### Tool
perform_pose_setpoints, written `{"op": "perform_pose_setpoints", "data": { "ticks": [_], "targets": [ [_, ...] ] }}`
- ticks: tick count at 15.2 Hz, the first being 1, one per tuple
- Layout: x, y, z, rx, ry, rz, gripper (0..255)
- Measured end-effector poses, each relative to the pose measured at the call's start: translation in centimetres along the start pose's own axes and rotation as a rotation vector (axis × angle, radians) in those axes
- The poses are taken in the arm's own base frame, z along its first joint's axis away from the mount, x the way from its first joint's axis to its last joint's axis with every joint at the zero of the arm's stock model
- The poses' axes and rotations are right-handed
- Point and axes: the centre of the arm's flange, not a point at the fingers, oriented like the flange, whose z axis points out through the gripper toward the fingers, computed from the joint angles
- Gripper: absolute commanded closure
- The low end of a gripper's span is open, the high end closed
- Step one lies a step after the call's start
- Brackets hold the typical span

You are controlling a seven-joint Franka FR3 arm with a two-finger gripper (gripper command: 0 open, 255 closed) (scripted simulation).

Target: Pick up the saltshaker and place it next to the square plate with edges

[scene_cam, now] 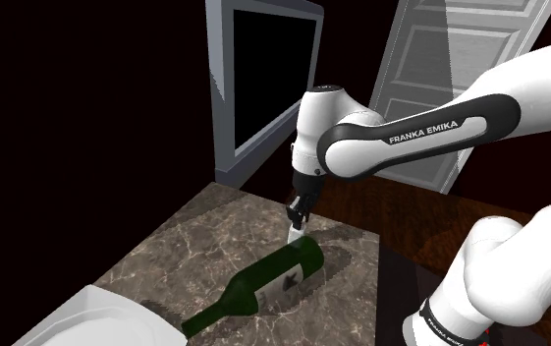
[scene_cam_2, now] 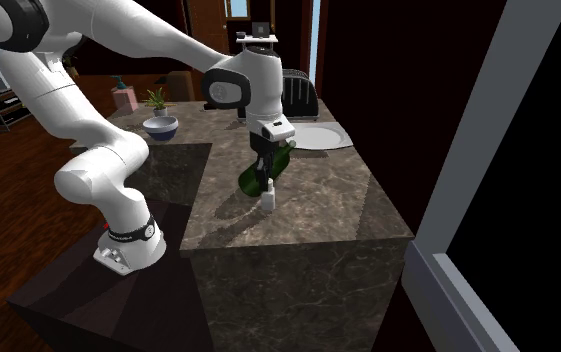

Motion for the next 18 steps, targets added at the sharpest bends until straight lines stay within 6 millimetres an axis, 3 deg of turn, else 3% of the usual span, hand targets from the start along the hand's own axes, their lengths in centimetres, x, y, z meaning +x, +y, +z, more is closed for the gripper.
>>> {"op": "perform_pose_setpoints", "data": {
  "ticks": [8, 18],
  "targets": [
    [0.0, 0.0, -0.3, 0.000, 0.000, 0.000, 255],
    [0.0, 0.1, -5.3, 0.000, 0.000, 0.000, 255]
  ]
}}
